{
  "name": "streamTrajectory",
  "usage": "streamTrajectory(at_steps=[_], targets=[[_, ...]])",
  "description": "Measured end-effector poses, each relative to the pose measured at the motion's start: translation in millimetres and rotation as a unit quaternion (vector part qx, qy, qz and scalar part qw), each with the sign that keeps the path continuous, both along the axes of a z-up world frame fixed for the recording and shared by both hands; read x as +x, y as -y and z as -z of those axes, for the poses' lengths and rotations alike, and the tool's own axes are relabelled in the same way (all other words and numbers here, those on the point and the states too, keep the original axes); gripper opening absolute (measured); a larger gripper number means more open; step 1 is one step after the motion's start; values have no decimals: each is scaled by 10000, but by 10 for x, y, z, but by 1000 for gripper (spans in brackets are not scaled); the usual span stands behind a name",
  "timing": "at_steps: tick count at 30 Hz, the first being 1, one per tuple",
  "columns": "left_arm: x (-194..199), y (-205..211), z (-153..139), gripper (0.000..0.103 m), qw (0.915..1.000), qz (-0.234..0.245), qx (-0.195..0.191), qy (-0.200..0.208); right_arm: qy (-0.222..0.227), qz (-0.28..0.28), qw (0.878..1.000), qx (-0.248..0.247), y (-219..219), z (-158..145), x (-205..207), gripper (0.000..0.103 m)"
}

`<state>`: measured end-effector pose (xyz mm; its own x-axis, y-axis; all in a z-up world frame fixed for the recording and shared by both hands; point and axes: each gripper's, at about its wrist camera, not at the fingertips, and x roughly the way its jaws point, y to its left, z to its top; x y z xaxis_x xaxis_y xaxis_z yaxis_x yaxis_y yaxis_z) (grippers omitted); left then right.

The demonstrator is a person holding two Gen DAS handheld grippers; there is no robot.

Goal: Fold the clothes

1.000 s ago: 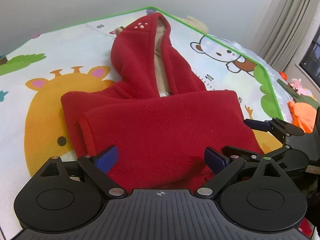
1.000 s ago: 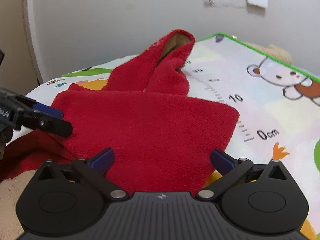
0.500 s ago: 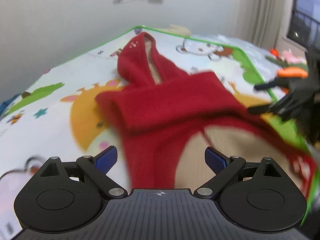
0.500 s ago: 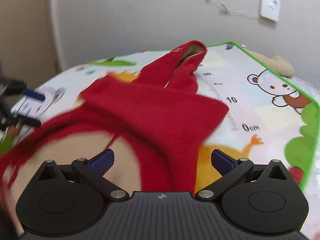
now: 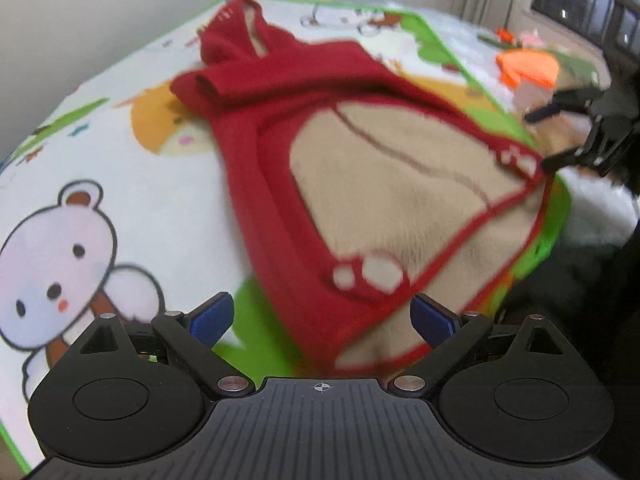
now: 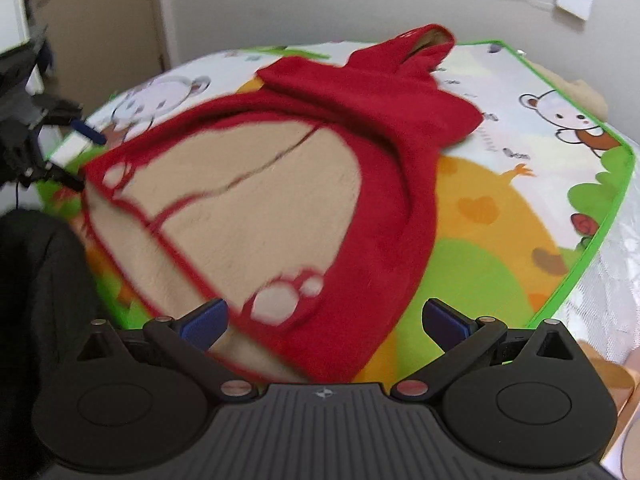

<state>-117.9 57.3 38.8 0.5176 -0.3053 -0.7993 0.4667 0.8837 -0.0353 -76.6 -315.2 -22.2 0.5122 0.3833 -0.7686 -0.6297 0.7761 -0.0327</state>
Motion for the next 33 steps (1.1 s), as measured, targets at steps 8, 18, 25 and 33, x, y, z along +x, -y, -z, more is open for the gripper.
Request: streamTrajectory(at_steps=[8, 18, 25, 33], targets=[[143, -155, 108, 99, 9930, -832, 834, 37, 490, 1014, 9895, -909, 154, 59, 80, 103], [79, -410, -832, 100, 9818, -1308, 401, 1314, 2192, 1325, 9660, -343, 343, -1014, -26, 103], [64, -444, -1001, 101, 9819, -1221, 236, 1427, 2165, 1182, 9687, -292, 368, -1065, 40, 103], [752, -527, -872, 102, 9843, -1176, -19, 1319, 2033, 1527, 9668, -243, 284, -912, 911, 103]])
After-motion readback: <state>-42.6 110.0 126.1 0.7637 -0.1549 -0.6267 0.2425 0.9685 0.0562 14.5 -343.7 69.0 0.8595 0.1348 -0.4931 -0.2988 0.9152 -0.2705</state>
